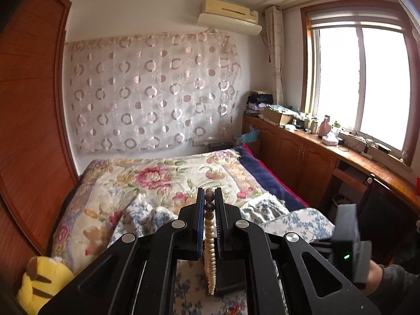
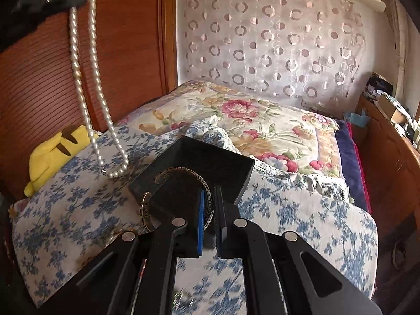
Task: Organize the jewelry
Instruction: 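Lift the pearl necklace with the left tool and carry it over the black box, then open the left tool to drop the pearl necklace into the box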
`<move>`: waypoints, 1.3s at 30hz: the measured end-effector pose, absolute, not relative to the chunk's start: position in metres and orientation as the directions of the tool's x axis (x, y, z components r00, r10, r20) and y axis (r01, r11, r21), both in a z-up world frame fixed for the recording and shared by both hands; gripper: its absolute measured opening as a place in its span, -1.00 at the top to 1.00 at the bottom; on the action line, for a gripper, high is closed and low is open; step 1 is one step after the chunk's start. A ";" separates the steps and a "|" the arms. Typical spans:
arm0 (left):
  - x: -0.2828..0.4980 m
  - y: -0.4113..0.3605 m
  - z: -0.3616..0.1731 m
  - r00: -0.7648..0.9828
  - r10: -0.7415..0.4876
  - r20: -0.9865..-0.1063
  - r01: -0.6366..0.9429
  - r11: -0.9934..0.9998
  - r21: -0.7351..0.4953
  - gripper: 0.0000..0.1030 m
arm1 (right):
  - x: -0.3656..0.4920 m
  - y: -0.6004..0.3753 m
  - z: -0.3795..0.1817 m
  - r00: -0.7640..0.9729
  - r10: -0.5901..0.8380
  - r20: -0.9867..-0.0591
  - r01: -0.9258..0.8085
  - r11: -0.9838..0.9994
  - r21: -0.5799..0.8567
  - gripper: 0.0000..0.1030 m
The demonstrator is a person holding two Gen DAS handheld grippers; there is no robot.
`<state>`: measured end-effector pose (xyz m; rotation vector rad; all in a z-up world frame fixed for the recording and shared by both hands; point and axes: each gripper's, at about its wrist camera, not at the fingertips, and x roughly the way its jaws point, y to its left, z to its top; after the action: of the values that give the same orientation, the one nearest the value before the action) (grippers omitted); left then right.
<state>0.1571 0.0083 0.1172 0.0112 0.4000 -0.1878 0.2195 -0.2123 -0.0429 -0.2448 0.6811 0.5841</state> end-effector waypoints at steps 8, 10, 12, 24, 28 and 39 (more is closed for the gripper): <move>0.185 -0.006 0.112 0.892 -0.197 -0.406 0.203 0.979 -0.028 0.87 | 0.250 -0.196 -0.065 0.601 0.411 -0.685 -0.589 0.807 -0.033 0.85; 0.189 -0.009 0.107 0.889 -0.200 -0.411 0.209 0.978 -0.024 0.87 | 0.253 -0.193 -0.073 0.590 0.406 -0.698 -0.597 0.802 -0.038 0.84; 0.196 -0.011 0.100 0.881 -0.202 -0.428 0.212 0.977 -0.026 0.87 | 0.254 -0.191 -0.079 0.583 0.403 -0.706 -0.601 0.798 -0.040 0.84; 0.228 -0.028 0.072 0.839 -0.217 -0.500 0.240 0.971 -0.018 0.87 | 0.242 -0.202 -0.077 0.582 0.426 -0.693 -0.609 0.792 -0.025 0.82; 0.236 -0.031 0.064 0.827 -0.217 -0.518 0.245 0.969 -0.015 0.87 | 0.235 -0.211 -0.075 0.590 0.418 -0.690 -0.595 0.804 -0.022 0.82; 0.208 -0.026 0.031 0.796 -0.221 -0.563 0.244 0.969 -0.035 0.69 | 0.196 -0.235 -0.065 0.608 0.434 -0.664 -0.572 0.820 0.012 0.82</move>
<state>0.2084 -0.0264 0.0309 0.0404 0.6000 -0.2496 0.1958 -0.2346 -0.0654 -0.2096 0.7076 0.5856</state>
